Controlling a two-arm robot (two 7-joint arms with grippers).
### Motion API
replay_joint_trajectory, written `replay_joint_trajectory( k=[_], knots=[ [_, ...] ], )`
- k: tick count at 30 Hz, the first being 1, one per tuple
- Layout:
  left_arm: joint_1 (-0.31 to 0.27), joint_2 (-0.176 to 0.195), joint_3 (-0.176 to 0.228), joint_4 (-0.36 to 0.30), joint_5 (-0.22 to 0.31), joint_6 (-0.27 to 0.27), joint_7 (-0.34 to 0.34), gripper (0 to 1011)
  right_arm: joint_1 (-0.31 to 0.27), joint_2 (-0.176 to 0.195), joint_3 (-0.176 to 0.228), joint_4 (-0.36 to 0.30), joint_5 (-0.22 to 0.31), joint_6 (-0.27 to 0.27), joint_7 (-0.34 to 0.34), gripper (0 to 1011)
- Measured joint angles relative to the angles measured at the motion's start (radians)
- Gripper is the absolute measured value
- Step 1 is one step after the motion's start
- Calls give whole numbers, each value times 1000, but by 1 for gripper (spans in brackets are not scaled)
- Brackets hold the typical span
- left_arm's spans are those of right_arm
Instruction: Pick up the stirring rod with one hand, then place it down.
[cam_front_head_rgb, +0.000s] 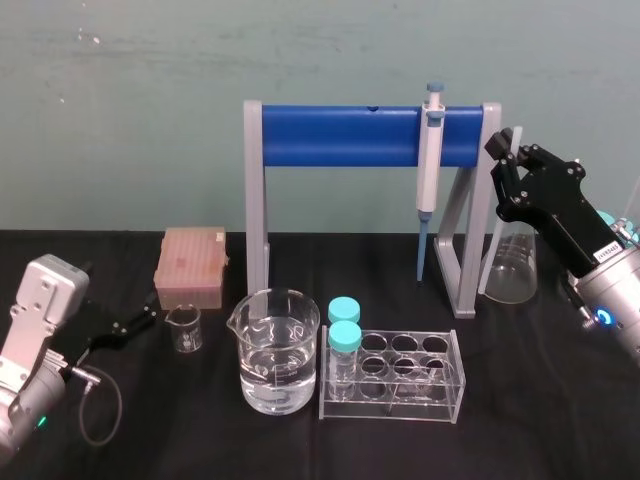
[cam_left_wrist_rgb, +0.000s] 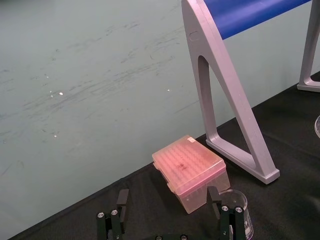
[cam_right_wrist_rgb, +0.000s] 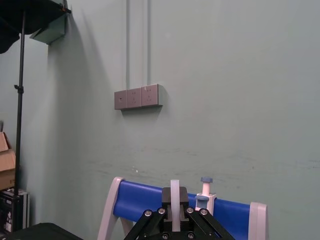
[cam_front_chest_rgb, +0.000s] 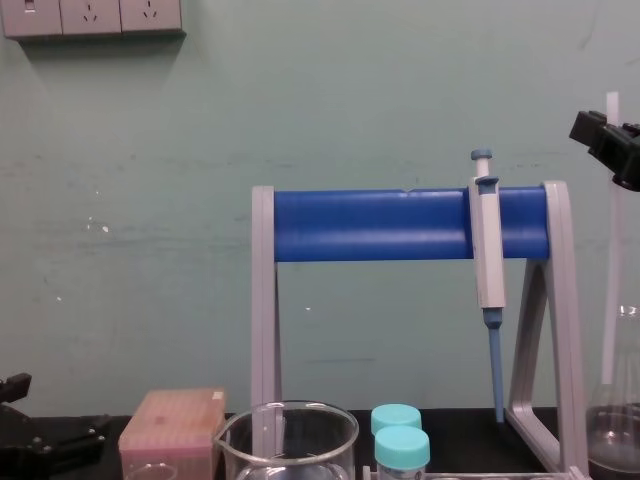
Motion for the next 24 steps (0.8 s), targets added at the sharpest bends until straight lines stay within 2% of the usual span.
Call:
replay_joint_trajectory(
  k=[24],
  knots=[
    [0,0,0,0,0,0,0,1000,7,-6,2,11,-5,2,6,68]
  ],
)
